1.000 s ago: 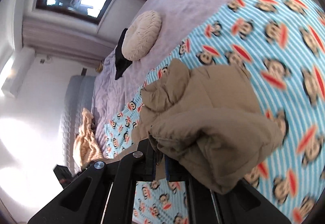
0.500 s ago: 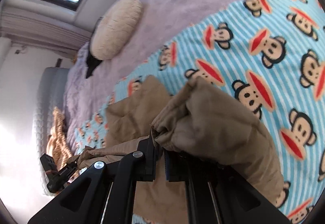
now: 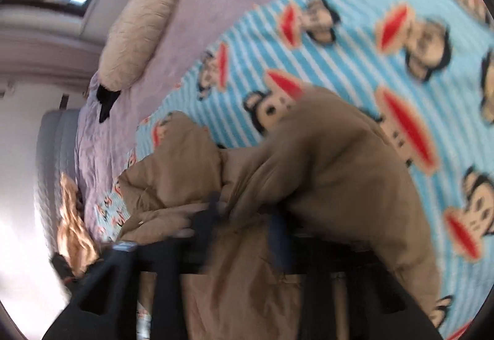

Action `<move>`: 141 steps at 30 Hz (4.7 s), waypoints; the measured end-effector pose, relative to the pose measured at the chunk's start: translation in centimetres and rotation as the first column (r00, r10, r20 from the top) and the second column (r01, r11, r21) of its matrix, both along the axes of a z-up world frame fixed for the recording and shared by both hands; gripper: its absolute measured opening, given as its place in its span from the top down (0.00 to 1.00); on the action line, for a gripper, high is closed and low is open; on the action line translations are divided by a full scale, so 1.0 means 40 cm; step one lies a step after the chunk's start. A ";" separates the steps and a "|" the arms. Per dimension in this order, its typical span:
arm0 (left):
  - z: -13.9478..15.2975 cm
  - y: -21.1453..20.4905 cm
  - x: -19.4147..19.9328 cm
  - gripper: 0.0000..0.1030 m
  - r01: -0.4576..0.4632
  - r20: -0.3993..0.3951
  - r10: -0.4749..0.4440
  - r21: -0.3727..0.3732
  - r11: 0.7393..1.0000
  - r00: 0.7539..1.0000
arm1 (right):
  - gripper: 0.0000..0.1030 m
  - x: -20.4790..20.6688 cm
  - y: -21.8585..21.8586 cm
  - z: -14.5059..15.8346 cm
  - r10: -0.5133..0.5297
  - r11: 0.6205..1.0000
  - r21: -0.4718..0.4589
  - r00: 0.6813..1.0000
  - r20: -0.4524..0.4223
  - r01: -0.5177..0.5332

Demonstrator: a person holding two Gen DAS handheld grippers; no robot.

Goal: Fold large clothes

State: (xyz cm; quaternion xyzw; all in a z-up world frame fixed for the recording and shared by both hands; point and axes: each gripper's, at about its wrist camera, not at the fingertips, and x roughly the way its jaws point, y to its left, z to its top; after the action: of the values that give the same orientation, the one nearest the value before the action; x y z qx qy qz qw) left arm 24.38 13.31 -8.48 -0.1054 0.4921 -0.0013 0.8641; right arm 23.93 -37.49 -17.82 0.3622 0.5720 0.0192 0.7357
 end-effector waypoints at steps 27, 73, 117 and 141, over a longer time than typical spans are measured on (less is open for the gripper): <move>-0.197 -0.189 0.150 0.45 0.174 -0.013 -0.173 0.060 0.983 0.985 | 0.98 0.070 0.252 -0.110 0.326 0.929 -0.192 0.945 0.030 -0.315; -0.239 -0.026 -0.178 0.06 0.009 -0.166 0.010 0.114 0.993 0.986 | 0.70 -0.364 0.134 -0.033 0.157 0.921 -0.355 0.987 -0.034 -0.158; -0.140 0.069 -0.377 0.82 -0.071 -0.100 0.044 -0.284 0.956 0.994 | 0.78 -0.570 0.062 -0.174 -0.332 0.804 0.495 0.939 -0.086 0.330; -0.208 0.347 -0.939 0.73 -0.040 -0.267 -0.041 -0.289 0.956 0.963 | 0.71 -0.961 0.201 -0.117 -0.379 0.865 0.278 0.907 -0.180 0.417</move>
State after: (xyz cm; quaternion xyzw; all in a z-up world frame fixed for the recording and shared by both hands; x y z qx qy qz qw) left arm -13.18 27.20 -16.79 -0.2308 0.5997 -0.0596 0.7639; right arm -14.50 -29.45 -22.49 0.5841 0.5175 -0.0652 0.6219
